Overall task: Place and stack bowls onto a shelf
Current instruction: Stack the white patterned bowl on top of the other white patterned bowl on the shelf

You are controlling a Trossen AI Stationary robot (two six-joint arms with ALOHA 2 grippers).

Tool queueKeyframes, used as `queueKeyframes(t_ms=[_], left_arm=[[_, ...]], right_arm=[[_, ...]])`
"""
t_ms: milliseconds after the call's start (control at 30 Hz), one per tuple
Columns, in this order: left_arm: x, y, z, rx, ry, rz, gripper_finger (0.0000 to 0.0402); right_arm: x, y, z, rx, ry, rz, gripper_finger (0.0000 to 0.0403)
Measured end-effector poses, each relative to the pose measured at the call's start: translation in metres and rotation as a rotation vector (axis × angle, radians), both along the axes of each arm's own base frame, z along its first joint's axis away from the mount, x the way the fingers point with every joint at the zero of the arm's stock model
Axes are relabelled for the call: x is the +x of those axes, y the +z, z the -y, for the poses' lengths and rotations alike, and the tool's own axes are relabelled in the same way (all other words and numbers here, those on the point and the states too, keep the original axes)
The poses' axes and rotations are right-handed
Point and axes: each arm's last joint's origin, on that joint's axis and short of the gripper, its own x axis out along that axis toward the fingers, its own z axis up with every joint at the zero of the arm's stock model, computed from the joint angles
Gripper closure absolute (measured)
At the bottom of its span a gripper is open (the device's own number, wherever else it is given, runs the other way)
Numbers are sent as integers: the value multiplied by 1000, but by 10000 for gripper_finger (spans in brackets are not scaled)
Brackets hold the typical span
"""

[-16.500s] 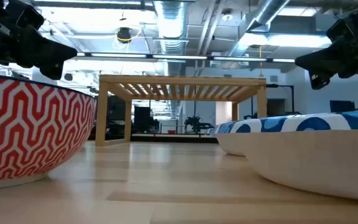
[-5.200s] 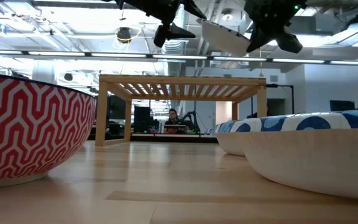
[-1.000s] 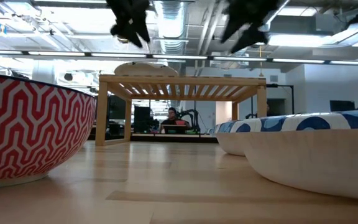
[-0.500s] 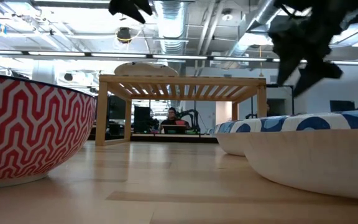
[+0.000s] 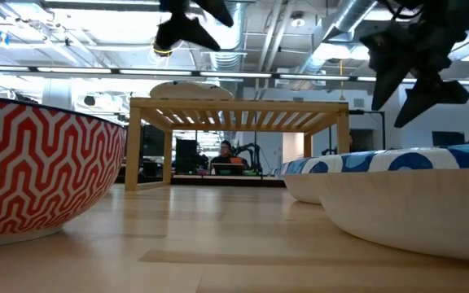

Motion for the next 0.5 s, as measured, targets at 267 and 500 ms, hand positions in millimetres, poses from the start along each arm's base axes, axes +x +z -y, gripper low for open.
queueKeyframes(t_ms=[267, 500], left_arm=[[52, -94, 44, -211, 54, -13, 171], [104, -154, 51, -334, 160, -44, 171]], right_arm=[[-14, 14, -8, 61, -4, 89, 133], [-34, 20, -10, 31, 54, 78, 133]])
